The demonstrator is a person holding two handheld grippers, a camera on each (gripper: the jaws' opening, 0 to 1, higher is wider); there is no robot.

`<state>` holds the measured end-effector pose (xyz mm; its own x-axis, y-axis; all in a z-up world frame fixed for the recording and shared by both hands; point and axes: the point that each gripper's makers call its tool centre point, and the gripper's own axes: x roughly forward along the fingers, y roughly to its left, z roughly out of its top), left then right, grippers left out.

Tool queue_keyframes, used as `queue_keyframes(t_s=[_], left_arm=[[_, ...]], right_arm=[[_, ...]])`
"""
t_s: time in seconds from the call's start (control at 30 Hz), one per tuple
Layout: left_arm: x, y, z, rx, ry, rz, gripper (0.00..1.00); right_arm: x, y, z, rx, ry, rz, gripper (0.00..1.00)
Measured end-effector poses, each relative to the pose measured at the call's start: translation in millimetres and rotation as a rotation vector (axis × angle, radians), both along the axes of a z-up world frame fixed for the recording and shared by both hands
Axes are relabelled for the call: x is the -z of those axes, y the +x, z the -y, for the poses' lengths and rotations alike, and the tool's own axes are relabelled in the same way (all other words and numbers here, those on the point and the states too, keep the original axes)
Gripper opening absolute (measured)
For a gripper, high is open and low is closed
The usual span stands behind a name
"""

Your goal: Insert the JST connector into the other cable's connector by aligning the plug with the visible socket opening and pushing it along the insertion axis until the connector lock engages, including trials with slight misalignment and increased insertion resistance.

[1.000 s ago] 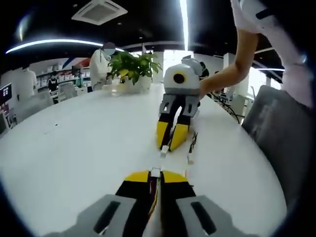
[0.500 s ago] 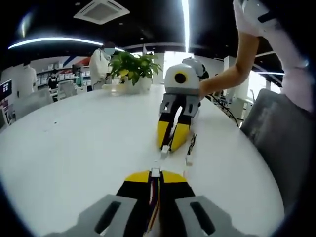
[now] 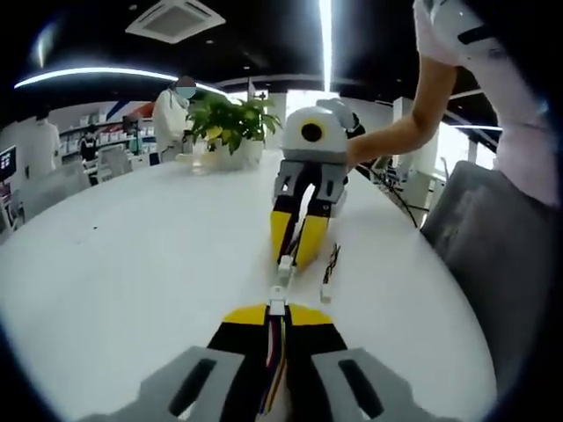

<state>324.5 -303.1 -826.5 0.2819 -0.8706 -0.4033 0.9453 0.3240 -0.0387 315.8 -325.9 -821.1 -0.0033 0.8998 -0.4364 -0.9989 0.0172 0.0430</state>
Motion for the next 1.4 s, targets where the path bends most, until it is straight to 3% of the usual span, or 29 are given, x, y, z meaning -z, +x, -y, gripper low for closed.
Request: queue_keyframes(t_s=[0.37, 0.87, 1.4], left_arm=[[-16.3, -0.8, 5, 0.03, 0.006, 0.038, 0.0], [-21.9, -6.9, 5, 0.05, -0.006, 0.03, 0.0], [-19.0, -13.5, 6, 0.113, 0.038, 0.044, 0.0]], right_arm=[[-9.7, 0, -3, -0.031, -0.002, 0.029, 0.05], [-11.3, -1, -3, -0.058, -0.012, 0.042, 0.05], [-12.1, -12, -6, -0.113, -0.016, 0.047, 0.05]])
